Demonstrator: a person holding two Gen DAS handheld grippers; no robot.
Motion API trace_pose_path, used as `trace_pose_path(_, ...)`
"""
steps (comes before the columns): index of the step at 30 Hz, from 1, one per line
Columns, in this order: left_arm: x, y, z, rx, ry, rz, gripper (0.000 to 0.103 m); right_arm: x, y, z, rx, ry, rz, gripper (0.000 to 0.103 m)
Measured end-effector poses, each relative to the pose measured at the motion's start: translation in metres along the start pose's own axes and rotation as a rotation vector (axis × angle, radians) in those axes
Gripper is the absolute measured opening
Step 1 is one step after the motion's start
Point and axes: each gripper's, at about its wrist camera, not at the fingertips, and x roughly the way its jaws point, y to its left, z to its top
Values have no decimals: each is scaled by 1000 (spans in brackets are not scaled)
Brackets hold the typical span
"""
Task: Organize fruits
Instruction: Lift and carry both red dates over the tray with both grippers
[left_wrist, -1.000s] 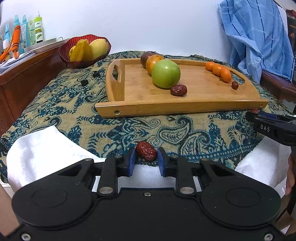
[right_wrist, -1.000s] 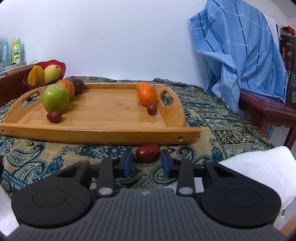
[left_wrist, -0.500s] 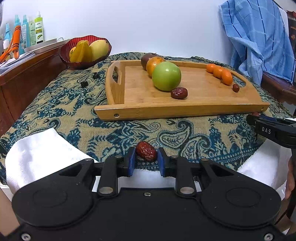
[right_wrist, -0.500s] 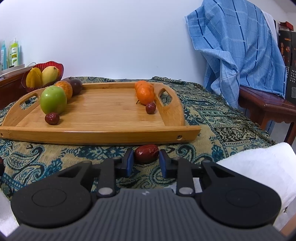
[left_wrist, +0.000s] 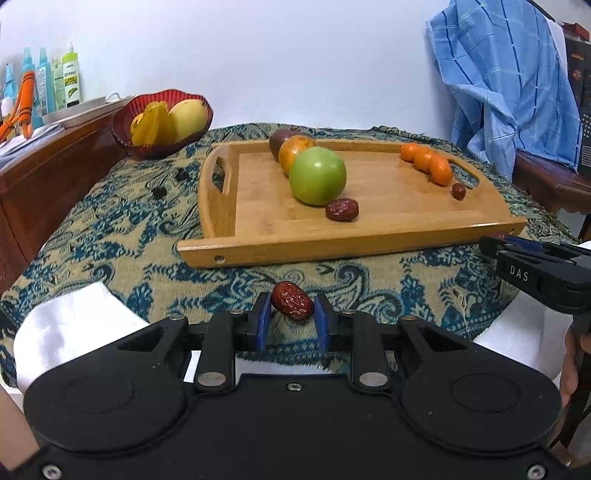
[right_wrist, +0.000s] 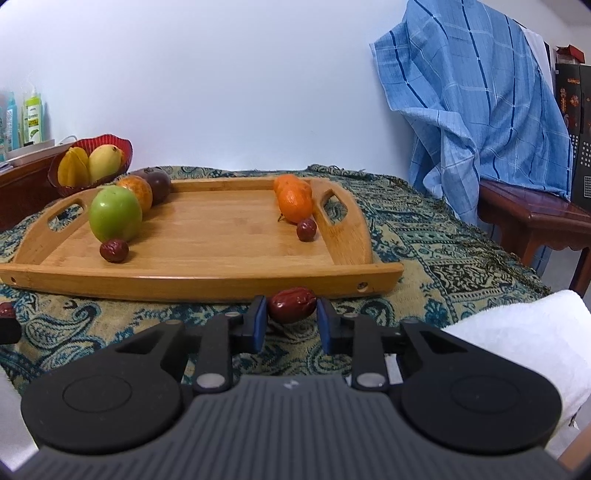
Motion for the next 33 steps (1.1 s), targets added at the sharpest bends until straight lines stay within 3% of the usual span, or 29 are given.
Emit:
trace_pose_path(18, 5, 1, 54, 34, -98, -25, 24, 5, 17, 33, -11, -83, 82, 33)
trace_pose_path(26, 26, 14, 87, 32, -141, -9, 24, 23, 24, 64, 20, -100, 122, 33)
trace_pose_path(33, 55, 27, 106, 17, -130, -12, 24, 43, 34, 84, 52, -104, 142, 33)
